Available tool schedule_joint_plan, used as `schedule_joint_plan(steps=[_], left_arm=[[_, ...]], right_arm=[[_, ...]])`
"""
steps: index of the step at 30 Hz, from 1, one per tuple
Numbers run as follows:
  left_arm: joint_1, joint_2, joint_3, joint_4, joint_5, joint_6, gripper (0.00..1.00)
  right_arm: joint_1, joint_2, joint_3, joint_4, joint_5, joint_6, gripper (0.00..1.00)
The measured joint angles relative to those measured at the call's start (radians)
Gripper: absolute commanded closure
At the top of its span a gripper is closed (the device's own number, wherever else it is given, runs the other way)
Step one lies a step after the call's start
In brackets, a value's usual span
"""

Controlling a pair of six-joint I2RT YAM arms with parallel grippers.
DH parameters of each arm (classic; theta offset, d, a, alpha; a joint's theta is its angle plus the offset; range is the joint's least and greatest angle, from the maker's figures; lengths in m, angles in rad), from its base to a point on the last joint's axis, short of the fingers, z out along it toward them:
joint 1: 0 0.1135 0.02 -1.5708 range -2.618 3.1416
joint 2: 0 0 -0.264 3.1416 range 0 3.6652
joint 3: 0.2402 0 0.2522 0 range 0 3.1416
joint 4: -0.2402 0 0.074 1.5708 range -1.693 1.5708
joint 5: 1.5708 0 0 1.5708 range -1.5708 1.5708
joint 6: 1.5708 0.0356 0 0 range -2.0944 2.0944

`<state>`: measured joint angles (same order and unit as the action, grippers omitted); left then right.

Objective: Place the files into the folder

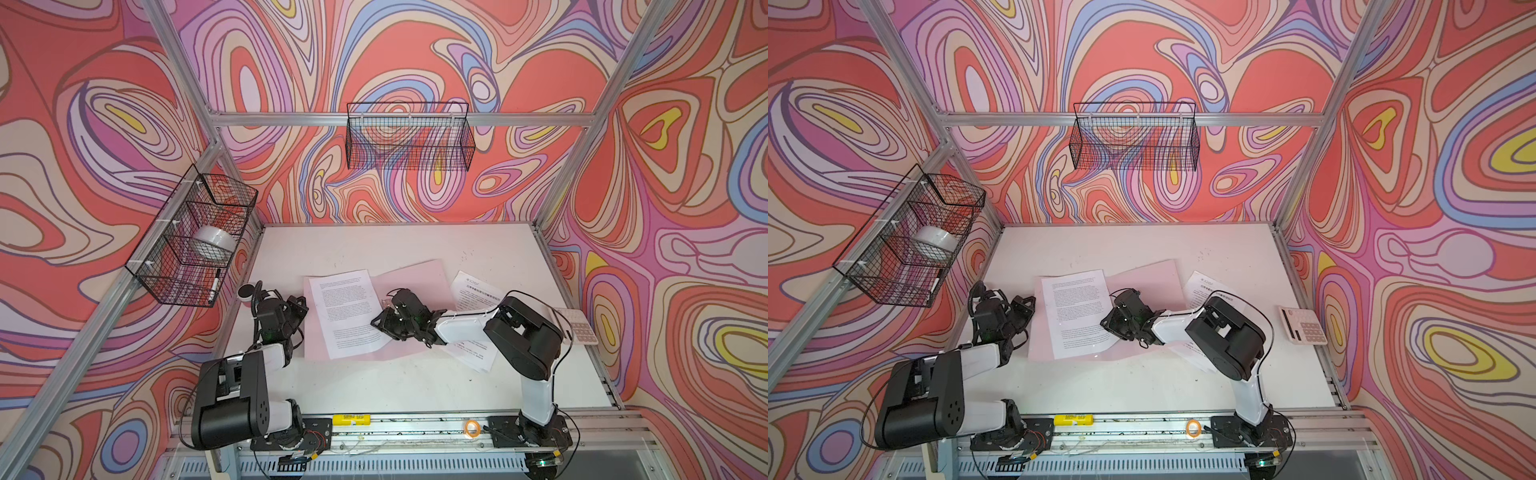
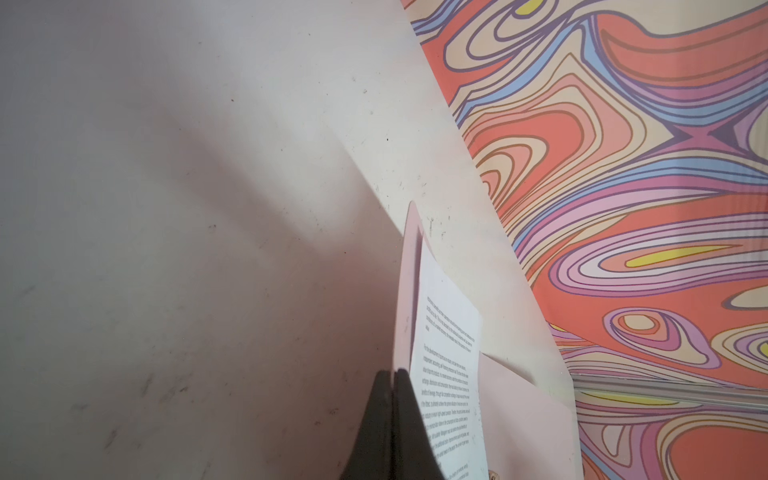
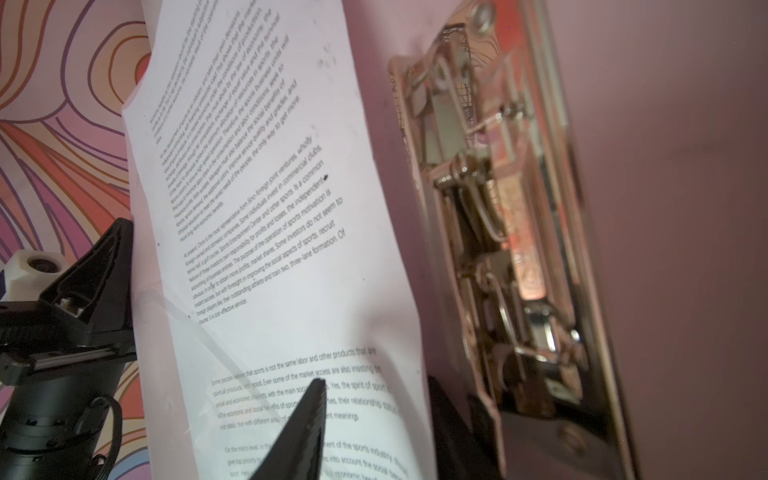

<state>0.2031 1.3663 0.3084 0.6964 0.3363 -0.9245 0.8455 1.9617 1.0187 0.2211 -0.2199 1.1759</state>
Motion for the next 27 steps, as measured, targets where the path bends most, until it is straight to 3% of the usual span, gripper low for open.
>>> schedule_joint_plan(steps=[7, 16, 23, 27], left_arm=[[0.000, -0.003, -0.017, 0.039, 0.019, -0.004, 1.00], [-0.006, -0.097, -0.016, -0.027, 0.026, 0.038, 1.00], [-0.006, -0.106, -0.016, -0.045, 0.027, 0.053, 1.00], [-0.006, -0.094, -0.016, -0.043, 0.027, 0.053, 1.00]], right_arm=[[0.000, -0.013, 0.044, -0.100, 0.027, -0.076, 0.49], [0.001, -0.109, 0.036, -0.290, 0.104, -0.198, 0.48], [0.000, -0.129, -0.004, -0.314, 0.100, -0.233, 0.52], [0.000, -0.129, -0.013, -0.316, 0.087, -0.244, 0.69]])
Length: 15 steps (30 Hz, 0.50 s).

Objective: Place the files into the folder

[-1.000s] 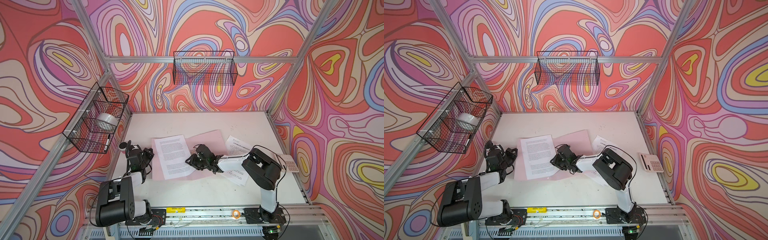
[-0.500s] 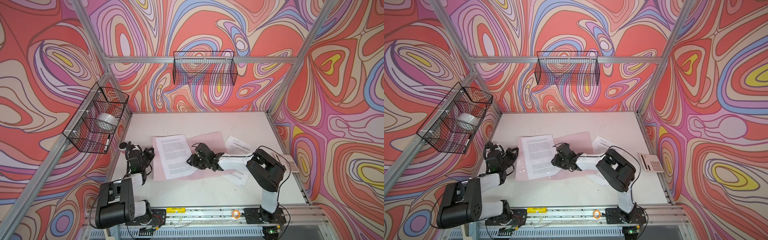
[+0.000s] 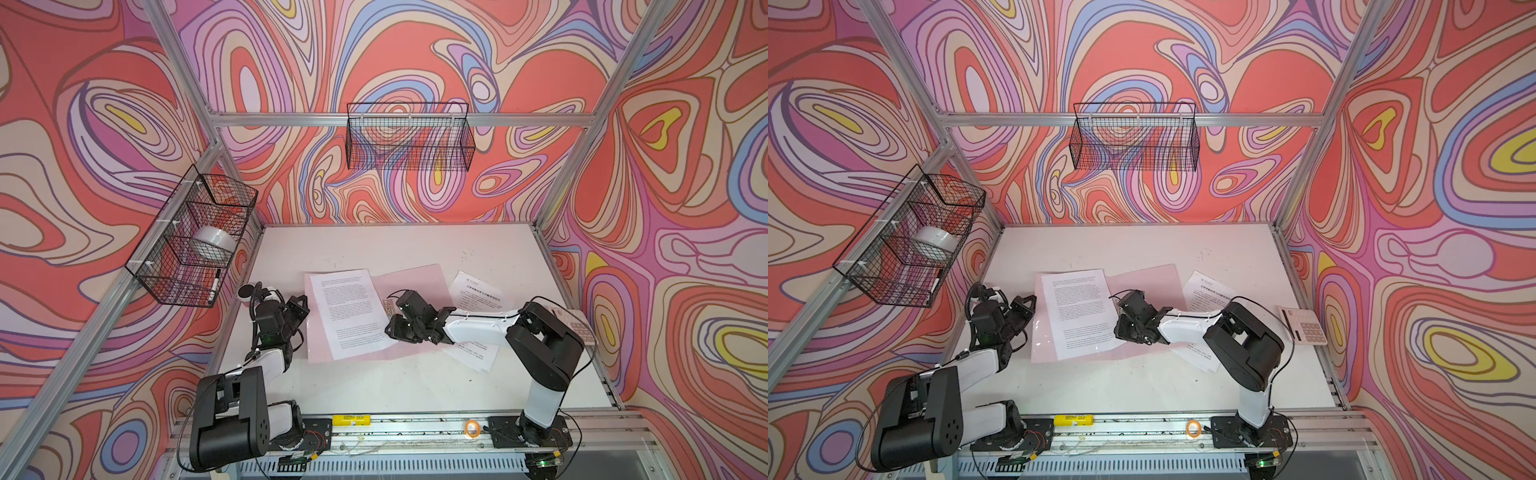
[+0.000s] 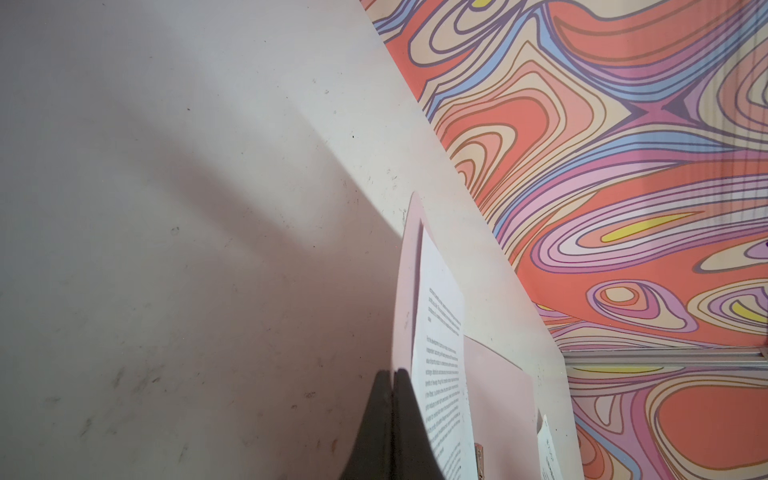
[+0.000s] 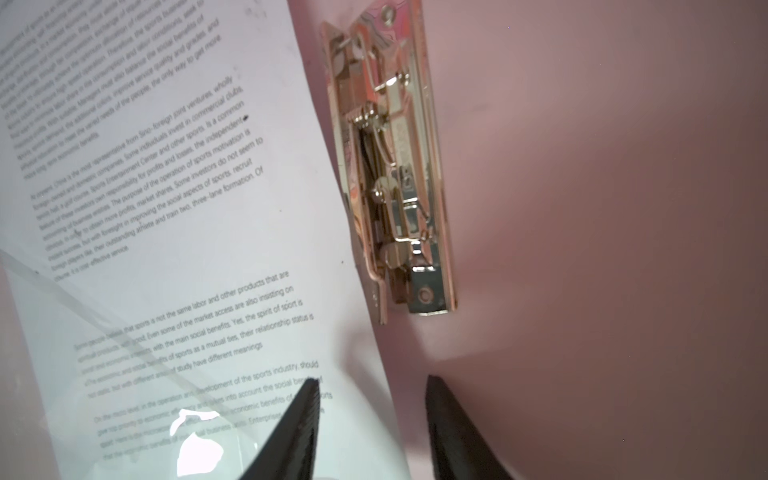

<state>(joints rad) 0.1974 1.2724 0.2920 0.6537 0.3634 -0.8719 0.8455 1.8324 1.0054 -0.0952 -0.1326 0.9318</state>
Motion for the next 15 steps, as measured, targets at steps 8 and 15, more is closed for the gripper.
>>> schedule_joint_plan(steps=[8, 15], left_arm=[[0.000, -0.003, 0.000, -0.007, -0.001, 0.000, 1.00], [0.000, -0.029, 0.000, -0.030, -0.013, 0.004, 1.00]], right_arm=[[0.000, 0.000, -0.010, 0.006, -0.027, -0.008, 1.00], [0.000, 0.000, -0.020, 0.020, -0.063, 0.004, 1.00]])
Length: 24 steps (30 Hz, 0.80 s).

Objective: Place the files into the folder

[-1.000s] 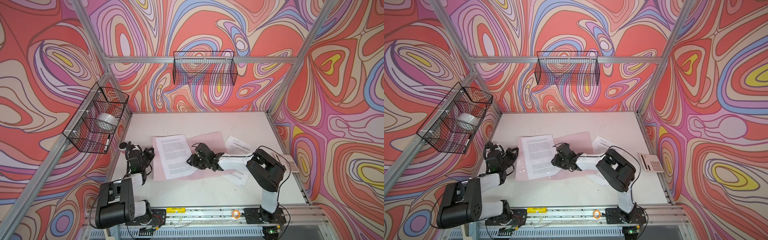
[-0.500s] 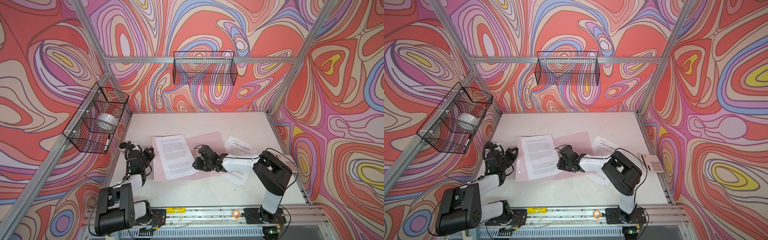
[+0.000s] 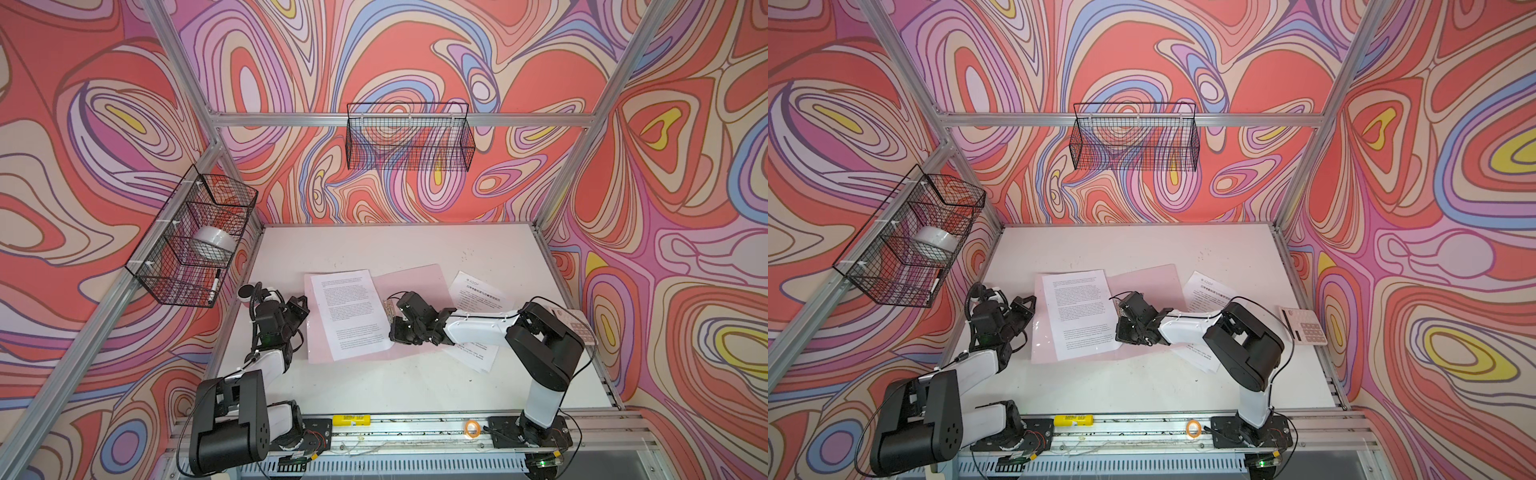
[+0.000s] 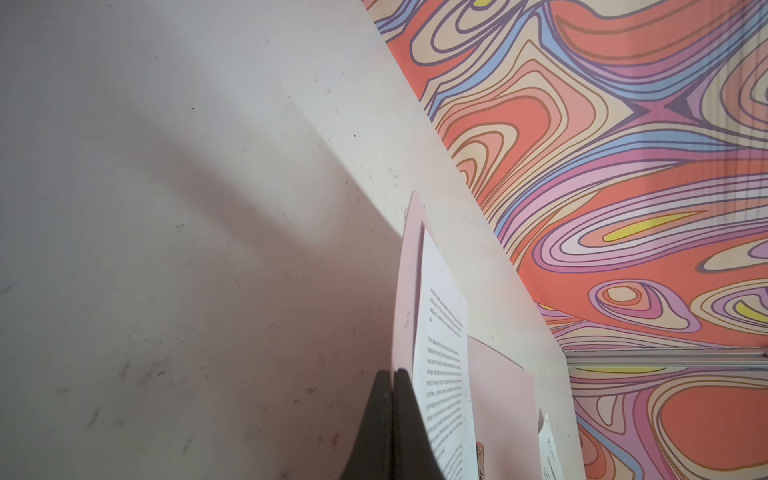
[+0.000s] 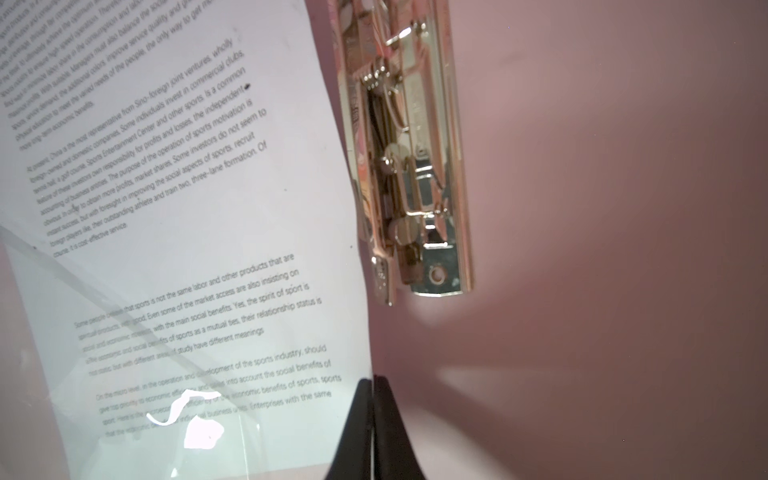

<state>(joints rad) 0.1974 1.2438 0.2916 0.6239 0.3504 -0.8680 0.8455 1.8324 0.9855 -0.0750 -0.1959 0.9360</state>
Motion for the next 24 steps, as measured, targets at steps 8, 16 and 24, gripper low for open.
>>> schedule_joint_plan(steps=[8, 16, 24], left_arm=[[0.000, -0.007, -0.010, -0.007, -0.026, 0.000, 1.00], [0.000, -0.016, -0.032, -0.010, -0.048, 0.000, 1.00], [0.000, -0.020, -0.035, -0.017, -0.058, 0.001, 1.00]], right_arm=[[0.000, 0.000, -0.040, 0.064, -0.079, 0.047, 1.00], [0.000, 0.019, -0.040, 0.159, -0.158, 0.103, 1.00], [-0.007, 0.025, -0.138, 0.274, -0.167, 0.200, 1.00]])
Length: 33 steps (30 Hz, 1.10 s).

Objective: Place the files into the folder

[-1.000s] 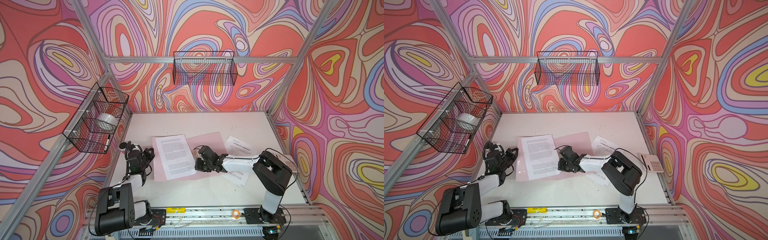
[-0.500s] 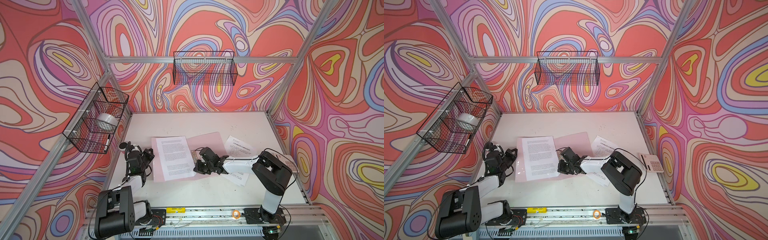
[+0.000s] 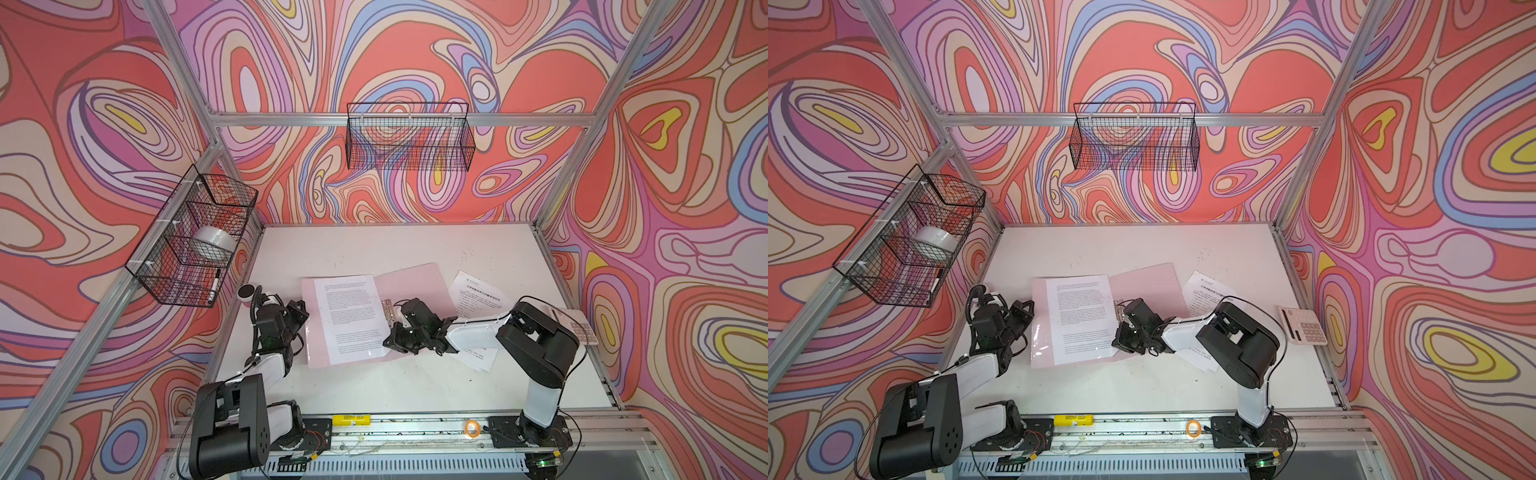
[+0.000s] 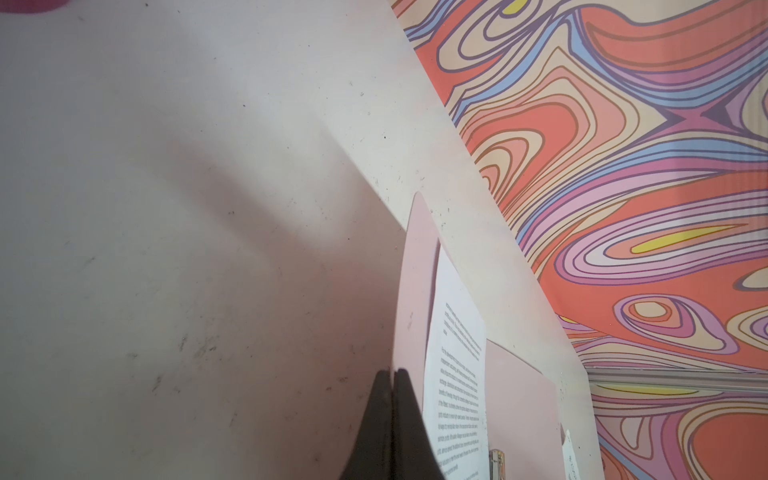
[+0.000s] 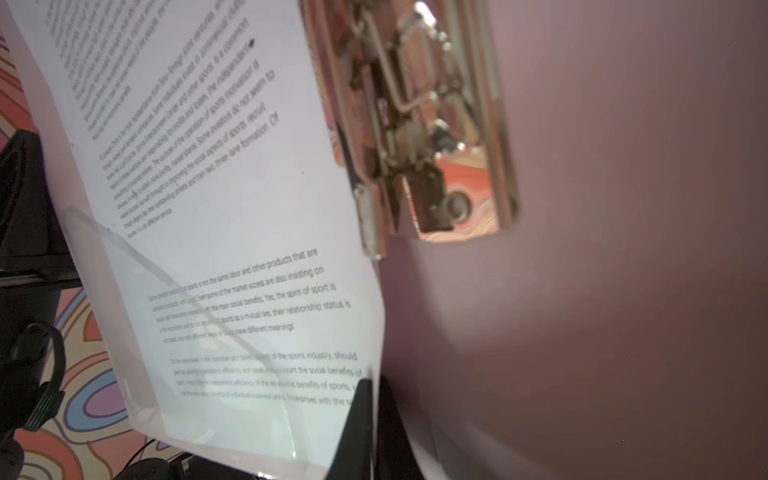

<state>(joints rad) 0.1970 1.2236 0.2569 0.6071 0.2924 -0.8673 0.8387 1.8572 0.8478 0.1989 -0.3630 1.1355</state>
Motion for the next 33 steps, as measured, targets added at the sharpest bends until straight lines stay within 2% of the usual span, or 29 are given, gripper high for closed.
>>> schedule_joint_plan(steps=[9, 23, 33], left_arm=[[-0.002, -0.023, -0.005, -0.031, -0.003, 0.000, 1.00], [-0.002, -0.033, -0.008, -0.032, -0.028, -0.001, 1.00], [-0.002, -0.033, -0.013, -0.031, -0.035, -0.002, 1.00]], right_arm=[[-0.006, -0.059, -0.101, 0.094, 0.066, 0.108, 1.00], [0.066, -0.008, -0.034, 0.145, 0.093, 0.198, 1.00], [0.071, -0.028, -0.046, 0.118, 0.106, 0.229, 1.00]])
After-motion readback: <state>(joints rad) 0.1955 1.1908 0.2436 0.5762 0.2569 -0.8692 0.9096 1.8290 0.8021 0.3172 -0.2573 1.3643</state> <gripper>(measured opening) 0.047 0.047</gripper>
